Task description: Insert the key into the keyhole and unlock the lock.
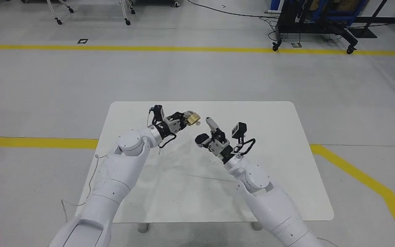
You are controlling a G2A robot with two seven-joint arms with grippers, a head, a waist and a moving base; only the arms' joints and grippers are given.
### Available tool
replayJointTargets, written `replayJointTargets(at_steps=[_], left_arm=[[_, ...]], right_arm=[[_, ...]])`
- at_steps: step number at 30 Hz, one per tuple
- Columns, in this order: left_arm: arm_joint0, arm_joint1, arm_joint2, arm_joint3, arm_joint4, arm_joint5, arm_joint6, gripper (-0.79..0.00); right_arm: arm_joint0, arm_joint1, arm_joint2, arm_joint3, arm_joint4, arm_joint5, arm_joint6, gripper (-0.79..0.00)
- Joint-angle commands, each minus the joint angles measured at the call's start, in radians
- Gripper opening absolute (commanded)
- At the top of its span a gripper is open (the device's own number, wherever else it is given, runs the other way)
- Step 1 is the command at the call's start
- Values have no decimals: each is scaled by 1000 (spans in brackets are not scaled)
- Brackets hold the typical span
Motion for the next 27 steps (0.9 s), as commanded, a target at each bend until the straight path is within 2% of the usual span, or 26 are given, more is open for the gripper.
replayJointTargets(at_steps=[1, 9, 17, 20, 22, 27], left_arm=[[2, 3, -11, -2, -9, -8, -19, -785], [10, 10, -23, -12, -8, -19, -74, -785], [13, 12, -19, -18, 0, -22, -88, -785], [11, 12, -18, -17, 1, -21, -89, -785], [11, 12, -18, -17, -1, -24, -90, -785], [10, 12, -17, -14, -4, -29, -93, -785]], right_arm=[[2, 1, 12, 13, 34, 10, 38, -471], [59, -14, -16, 61, 66, 93, 37, -477], [93, -29, -34, 106, 109, 103, 60, -520], [100, -32, -32, 118, 125, 102, 69, -631], [102, -34, -29, 125, 147, 108, 82, -785], [108, -37, -18, 144, 189, 119, 122, -785]])
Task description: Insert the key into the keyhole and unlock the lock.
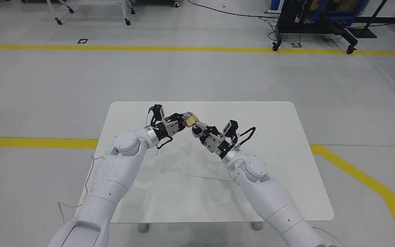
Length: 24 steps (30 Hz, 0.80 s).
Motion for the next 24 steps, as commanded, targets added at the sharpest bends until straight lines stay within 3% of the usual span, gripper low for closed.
replayJointTargets(at_steps=[1, 4, 5, 6, 7, 16, 21, 24], left_arm=[[0, 0, 0, 1, -3, -2, 0, -785], [-3, 0, -1, 5, -5, -3, 0, -785], [-4, 0, -1, 6, -6, -3, 1, -785], [-4, 0, -2, 8, -8, -3, 1, -785], [-5, 0, -3, 9, -10, -3, 1, -785], [-7, -1, -3, 12, -17, -8, 3, -785], [-8, 0, -3, 13, -15, -9, 3, -785], [-9, 0, -2, 13, -11, -9, 2, -785]], right_arm=[[3, -1, 3, 7, 6, 3, 10, -785], [8, -3, 6, 15, 0, 2, 5, -782], [9, -4, 6, 16, 0, 2, 4, -643], [10, -4, 6, 15, -4, -1, 5, -570], [10, -4, 6, 15, -10, -7, 7, -554], [-4, -5, 21, 10, -18, -25, 29, -699], [-10, -6, 23, 1, -12, -21, 49, -711], [-12, -7, 22, -5, -17, -17, 55, -656]])
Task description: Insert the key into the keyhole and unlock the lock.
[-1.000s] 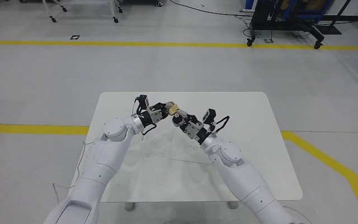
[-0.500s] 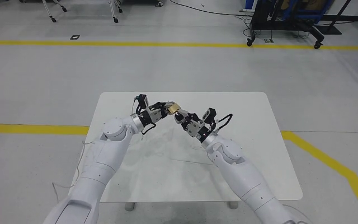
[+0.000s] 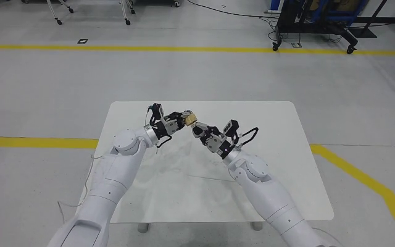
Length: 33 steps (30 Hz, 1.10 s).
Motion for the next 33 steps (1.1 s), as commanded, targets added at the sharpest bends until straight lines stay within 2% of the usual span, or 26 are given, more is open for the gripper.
replayJointTargets(at_steps=[1, 5, 7, 8, 12, 20, 27, 29, 33], left_arm=[[0, 0, 0, 1, 1, 2, 0, -785], [0, 1, 0, 0, 1, 3, 0, -785], [0, 1, 0, 0, 1, 3, -1, -785], [0, 1, -1, 0, 2, 3, 0, -785], [0, 2, 2, -2, 9, 5, -4, -785], [-2, 2, 11, -8, 33, -24, -9, -785], [12, 4, 5, -39, 56, -148, 3, -785], [25, 5, -1, -58, 60, -214, 6, -785], [44, 8, -11, -77, 69, -282, 6, -785]], right_arm=[[-2, -1, -1, -4, -4, 3, 0, -628], [-3, -2, -2, -8, -15, 9, -3, -563], [-4, -3, -2, -9, -19, 9, -6, -576], [-5, -3, -2, -9, -20, 11, -6, -594], [-6, -4, -1, -10, -20, 20, -8, -785], [-2, -10, 12, -2, 81, 85, 22, -785], [0, -17, 46, 16, 295, 192, 106, -785], [7, -18, 50, 29, 321, 216, 129, -785], [18, -21, 50, 55, 379, 266, 199, -785]])
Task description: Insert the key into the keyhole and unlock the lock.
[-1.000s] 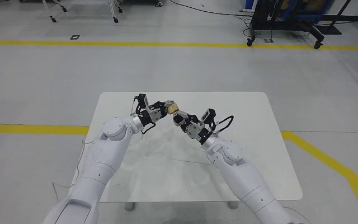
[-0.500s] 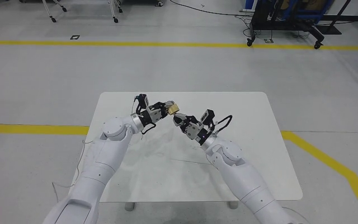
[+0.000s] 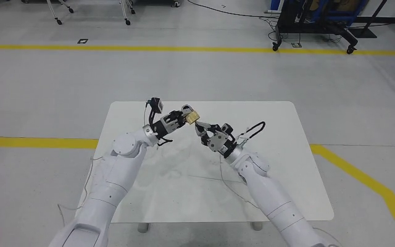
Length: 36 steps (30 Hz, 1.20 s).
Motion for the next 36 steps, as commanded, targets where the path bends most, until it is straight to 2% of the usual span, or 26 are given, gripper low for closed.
replayJointTargets(at_steps=[1, 2, 3, 4, 7, 9, 11, 14, 18, 20, 21, 24, 28, 33, 36], left_arm=[[7, 2, -4, -6, 4, -24, 0, -785], [9, 2, -4, -7, 5, -27, 1, -785], [10, 2, -4, -7, 3, -25, 1, -785], [8, 2, -3, -5, 2, -20, 2, -785], [0, 0, -3, 7, -12, -5, 14, -785], [-4, -2, -3, 22, -27, 7, 20, -785], [-7, -4, 3, 37, -30, 22, 22, -785], [-9, -5, 18, 46, 3, 49, 32, -785], [-8, -3, 43, 27, 77, 94, 30, -785], [-11, 0, 63, 7, 140, 121, 21, -785], [-13, 1, 73, -3, 178, 131, 24, -785], [-24, 3, 115, -32, 292, 190, 10, -785], [-51, -3, 211, -45, 497, 254, 0, -785], [-115, -37, 326, 31, 595, 326, 10, -785], [-156, -61, 387, 85, 619, 369, -23, -785]], right_arm=[[9, -1, 0, 15, 12, 18, 24, -770], [12, -1, 0, 20, 10, 20, 29, -493], [15, -1, 0, 24, 6, 20, 33, -80], [18, 0, -1, 23, 0, 19, 44, 0], [15, 5, 9, 13, -59, -20, 60, 0], [1, 14, 28, -3, -157, -101, 14, 0], [-32, 20, 48, -49, -171, -120, 31, 0], [-93, 42, 124, -120, -293, -223, -9, 0], [-209, 72, 247, -263, -424, -308, -40, 0], [-276, 85, 324, -338, -507, -365, -98, 0], [-310, 89, 348, -382, -526, -374, -106, 0], [-310, 89, 348, -382, -526, -374, -106, 0], [-310, 89, 348, -382, -526, -374, -106, 0], [-310, 89, 348, -382, -526, -374, -106, 0], [-310, 89, 348, -382, -526, -374, -106, 0]])
